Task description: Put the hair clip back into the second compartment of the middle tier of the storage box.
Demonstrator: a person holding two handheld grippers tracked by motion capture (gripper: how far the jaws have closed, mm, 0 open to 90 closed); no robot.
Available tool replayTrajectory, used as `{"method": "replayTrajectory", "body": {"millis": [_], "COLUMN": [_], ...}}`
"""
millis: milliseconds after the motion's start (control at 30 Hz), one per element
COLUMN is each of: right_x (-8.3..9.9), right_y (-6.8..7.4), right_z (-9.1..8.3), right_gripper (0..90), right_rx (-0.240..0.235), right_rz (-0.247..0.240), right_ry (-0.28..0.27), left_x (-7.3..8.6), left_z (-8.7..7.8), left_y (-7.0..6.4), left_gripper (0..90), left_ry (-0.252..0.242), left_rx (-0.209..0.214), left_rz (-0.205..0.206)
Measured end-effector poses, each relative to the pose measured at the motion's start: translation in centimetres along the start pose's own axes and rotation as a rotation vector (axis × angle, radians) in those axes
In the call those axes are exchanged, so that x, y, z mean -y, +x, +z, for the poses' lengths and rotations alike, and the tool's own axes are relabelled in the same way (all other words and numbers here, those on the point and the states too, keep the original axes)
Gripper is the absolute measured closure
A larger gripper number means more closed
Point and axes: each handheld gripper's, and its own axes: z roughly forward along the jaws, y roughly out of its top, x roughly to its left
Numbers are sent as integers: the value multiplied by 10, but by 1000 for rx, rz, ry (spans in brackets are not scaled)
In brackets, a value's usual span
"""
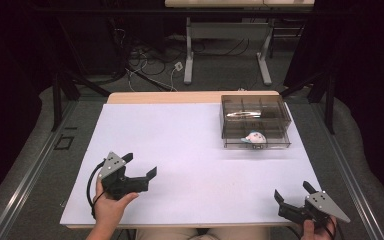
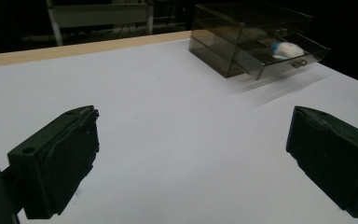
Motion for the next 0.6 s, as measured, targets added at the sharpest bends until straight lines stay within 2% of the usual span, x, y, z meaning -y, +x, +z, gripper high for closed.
{"method": "replayTrajectory", "body": {"millis": [133,167,400,600], "right_x": [0,0,0,0], "right_y": [0,0,-1,-1], "right_z": [0,0,-1,0], "right_gripper": [9,10,10,10], "right_rx": [-1,-1,3,0], "right_rz": [0,0,1,6], "right_ry": [0,0,6,0], "left_x": [11,16,31,39], "left_z": [-6,-7,-14,-14], "left_y": [8,10,15,18], "left_gripper": [27,27,30,30], "left_ry": [4,2,39,50], "left_rx": [-30,-51,-104,-109], "left_rz": [-35,-35,-12,-37]}}
